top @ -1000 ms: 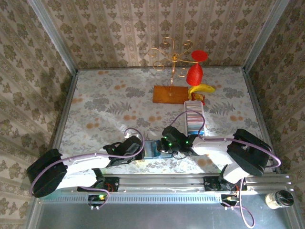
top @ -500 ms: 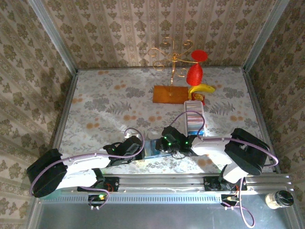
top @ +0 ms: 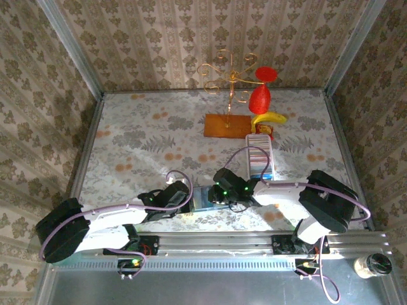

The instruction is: Put the credit cards into the card holder

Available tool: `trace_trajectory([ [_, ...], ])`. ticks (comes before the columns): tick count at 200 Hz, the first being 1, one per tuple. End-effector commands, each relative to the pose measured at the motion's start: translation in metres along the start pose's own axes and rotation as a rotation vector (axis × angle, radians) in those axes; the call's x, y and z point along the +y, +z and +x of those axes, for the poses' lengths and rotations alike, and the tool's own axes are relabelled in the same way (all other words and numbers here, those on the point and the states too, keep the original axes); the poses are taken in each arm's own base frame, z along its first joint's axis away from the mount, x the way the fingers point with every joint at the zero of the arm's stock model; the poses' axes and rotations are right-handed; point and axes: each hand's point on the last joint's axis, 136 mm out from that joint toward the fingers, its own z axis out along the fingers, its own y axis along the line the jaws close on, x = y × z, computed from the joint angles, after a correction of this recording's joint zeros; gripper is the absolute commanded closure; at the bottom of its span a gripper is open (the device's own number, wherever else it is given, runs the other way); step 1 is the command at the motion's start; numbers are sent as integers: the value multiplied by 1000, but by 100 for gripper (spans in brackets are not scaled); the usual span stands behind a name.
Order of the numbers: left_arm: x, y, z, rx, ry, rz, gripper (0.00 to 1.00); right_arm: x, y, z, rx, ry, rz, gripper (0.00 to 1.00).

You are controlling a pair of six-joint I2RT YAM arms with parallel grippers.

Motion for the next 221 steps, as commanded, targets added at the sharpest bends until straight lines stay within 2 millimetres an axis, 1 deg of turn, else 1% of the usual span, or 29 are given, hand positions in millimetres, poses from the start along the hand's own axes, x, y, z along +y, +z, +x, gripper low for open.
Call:
trace_trajectory([
  [1,-6,2,-2,-6,-11,13,86,10,5,5,25,-54,10,78],
  [42,-5,4,-1,-2,-21,19,87,21,6,7,27,-83,-4,76],
  [62,-4,4,-1,-2,-21,18,87,17,4,6,19,-92,25,74],
  [89,-4,5,0,0,-22,18,88,12,4,7,15,-87,45,76],
  [129,-5,6,1,8,-23,29,89,27,9,6,16,-87,7,75],
  [148,-5,5,1,8,-22,27,90,23,7,4,3,-82,28,71],
  [187,-4,4,2,7,-23,29,90,7,-5,2,-33,-66,81,71],
  [213,-5,5,2,9,-22,30,91,5,-5,3,-29,-65,85,78],
  [221,-5,5,2,10,-20,30,91,5,-4,4,-24,-65,89,79],
])
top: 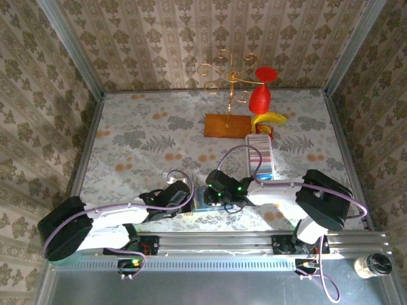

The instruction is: Put the credit cards into the card holder

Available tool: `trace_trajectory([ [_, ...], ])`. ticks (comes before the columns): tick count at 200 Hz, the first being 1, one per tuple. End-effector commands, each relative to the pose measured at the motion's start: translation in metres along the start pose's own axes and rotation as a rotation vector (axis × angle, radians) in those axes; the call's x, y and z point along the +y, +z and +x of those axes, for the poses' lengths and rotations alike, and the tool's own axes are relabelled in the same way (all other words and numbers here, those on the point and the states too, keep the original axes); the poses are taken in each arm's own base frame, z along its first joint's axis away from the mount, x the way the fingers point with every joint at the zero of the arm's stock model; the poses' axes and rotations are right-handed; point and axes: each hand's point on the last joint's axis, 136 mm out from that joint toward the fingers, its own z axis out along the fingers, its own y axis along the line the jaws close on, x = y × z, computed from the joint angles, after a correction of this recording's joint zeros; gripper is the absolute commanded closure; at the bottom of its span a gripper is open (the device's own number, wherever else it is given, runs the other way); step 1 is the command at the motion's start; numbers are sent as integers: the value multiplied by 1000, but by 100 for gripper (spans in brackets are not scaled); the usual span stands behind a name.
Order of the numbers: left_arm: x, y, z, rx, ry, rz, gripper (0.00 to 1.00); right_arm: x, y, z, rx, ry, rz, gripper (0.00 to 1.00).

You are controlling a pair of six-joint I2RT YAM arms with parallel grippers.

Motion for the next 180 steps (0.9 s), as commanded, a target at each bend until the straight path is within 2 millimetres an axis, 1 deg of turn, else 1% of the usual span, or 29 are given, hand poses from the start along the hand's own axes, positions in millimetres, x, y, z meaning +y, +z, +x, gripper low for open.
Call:
trace_trajectory([
  [1,-1,1,3,11,-10,10,91,-6,-4,0,-15,-1,33,79],
  [37,-1,1,3,13,-12,11,92,-4,2,2,1,0,26,79],
  [54,-1,1,3,10,-12,11,93,4,3,1,1,-3,-10,79],
  [66,0,2,3,11,-13,10,93,9,1,0,-10,-9,-37,79],
  [78,-1,2,3,11,-12,10,93,9,-3,-1,-23,-7,-38,77],
  [87,0,2,3,11,-12,9,93,3,-7,-2,-30,-8,-13,75],
  [109,0,1,2,6,-13,8,93,-17,-20,0,-45,-1,66,64],
  [126,-1,1,1,6,-10,8,92,-26,-29,2,-56,3,92,61],
  [144,-2,2,1,4,-8,10,92,-38,-36,7,-60,8,126,57],
  [164,-3,2,0,4,-7,11,90,-52,-38,10,-64,19,173,54],
  [180,-3,2,0,5,-4,11,90,-58,-37,12,-65,20,195,54],
])
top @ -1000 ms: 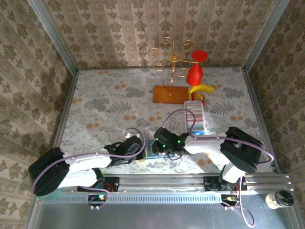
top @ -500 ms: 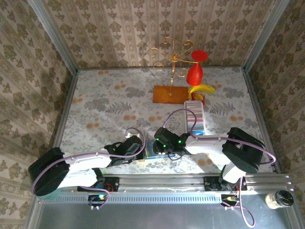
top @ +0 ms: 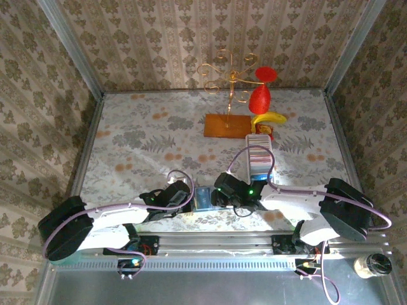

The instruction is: Put the credit cards into the card holder

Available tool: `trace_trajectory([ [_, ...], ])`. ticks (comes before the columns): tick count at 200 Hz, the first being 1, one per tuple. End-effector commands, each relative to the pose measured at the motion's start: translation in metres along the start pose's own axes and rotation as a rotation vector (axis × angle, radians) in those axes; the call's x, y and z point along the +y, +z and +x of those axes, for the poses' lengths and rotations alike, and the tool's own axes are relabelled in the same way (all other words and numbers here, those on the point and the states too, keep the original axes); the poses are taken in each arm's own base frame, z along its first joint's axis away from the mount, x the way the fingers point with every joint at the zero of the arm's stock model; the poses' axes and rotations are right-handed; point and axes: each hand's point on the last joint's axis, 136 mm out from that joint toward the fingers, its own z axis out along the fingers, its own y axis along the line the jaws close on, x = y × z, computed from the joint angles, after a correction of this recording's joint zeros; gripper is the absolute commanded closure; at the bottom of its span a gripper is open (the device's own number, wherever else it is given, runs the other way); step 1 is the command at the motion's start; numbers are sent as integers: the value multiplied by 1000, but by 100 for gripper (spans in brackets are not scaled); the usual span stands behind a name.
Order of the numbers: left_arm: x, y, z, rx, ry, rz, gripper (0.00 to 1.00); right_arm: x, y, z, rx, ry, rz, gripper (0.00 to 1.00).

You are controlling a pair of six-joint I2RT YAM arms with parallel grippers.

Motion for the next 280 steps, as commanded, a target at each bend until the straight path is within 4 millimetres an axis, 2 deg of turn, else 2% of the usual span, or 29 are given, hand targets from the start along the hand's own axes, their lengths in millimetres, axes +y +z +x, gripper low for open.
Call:
trace_trajectory([
  [1,-3,1,0,1,-4,9,90,-29,0,5,-13,8,116,54],
  [52,-4,1,-1,2,-1,10,90,-28,13,9,19,-3,140,53],
  [81,-2,2,0,5,-4,8,90,-15,18,9,27,-7,105,52],
  [118,-2,1,1,5,-6,8,90,5,19,7,19,-6,50,45],
  [193,1,2,3,4,-14,8,90,47,19,0,-2,31,-121,44],
  [226,2,2,3,1,-16,7,90,56,19,-1,-3,43,-161,44],
  [243,4,1,3,0,-18,3,90,49,13,-5,-20,26,-117,44],
  [280,4,0,3,-5,-15,6,90,12,-1,-8,-70,7,29,44],
])
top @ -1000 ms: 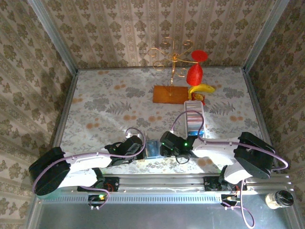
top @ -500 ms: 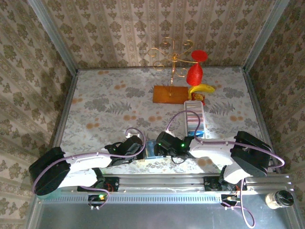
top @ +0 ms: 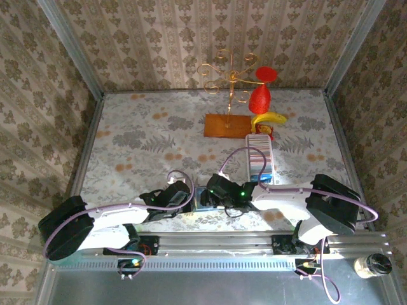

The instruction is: Put the credit cards into the card holder

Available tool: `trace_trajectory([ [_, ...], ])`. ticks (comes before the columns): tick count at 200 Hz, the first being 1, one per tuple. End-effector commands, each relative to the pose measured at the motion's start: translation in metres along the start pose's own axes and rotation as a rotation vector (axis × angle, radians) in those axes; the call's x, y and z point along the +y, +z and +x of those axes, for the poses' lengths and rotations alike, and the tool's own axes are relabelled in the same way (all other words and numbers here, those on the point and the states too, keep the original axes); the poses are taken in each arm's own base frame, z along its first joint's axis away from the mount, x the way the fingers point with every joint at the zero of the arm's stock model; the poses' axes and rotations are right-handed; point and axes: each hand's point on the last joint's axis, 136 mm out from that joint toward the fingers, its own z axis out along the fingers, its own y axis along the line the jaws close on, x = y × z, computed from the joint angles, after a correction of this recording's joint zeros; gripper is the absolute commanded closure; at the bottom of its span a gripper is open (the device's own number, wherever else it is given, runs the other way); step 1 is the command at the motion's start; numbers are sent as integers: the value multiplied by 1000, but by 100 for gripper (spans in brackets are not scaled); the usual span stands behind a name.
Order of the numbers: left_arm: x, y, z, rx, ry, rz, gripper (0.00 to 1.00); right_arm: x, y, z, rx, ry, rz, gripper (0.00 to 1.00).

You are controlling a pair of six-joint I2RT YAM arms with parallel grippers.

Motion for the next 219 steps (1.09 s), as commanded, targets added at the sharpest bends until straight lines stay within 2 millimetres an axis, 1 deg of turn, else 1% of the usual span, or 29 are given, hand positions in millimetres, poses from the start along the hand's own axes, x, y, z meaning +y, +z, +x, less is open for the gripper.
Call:
trace_trajectory([
  [1,4,-1,2,-1,-12,0,90,-20,-17,-8,-61,-16,102,44],
  [31,3,0,2,0,-14,3,90,-40,-22,-5,-68,-19,166,44],
  [69,2,0,2,1,-10,2,90,-52,-15,3,-44,-19,204,45],
  [119,1,0,1,1,-10,2,90,-50,-1,11,9,-39,224,45],
  [141,1,0,1,0,-11,4,90,-51,3,14,30,-57,253,43],
  [156,1,0,1,0,-11,5,90,-47,8,16,42,-47,234,42],
  [182,2,1,2,1,-11,3,90,-24,15,13,28,-10,126,40],
  [219,3,2,3,3,-13,2,90,6,17,4,-4,30,-8,39],
])
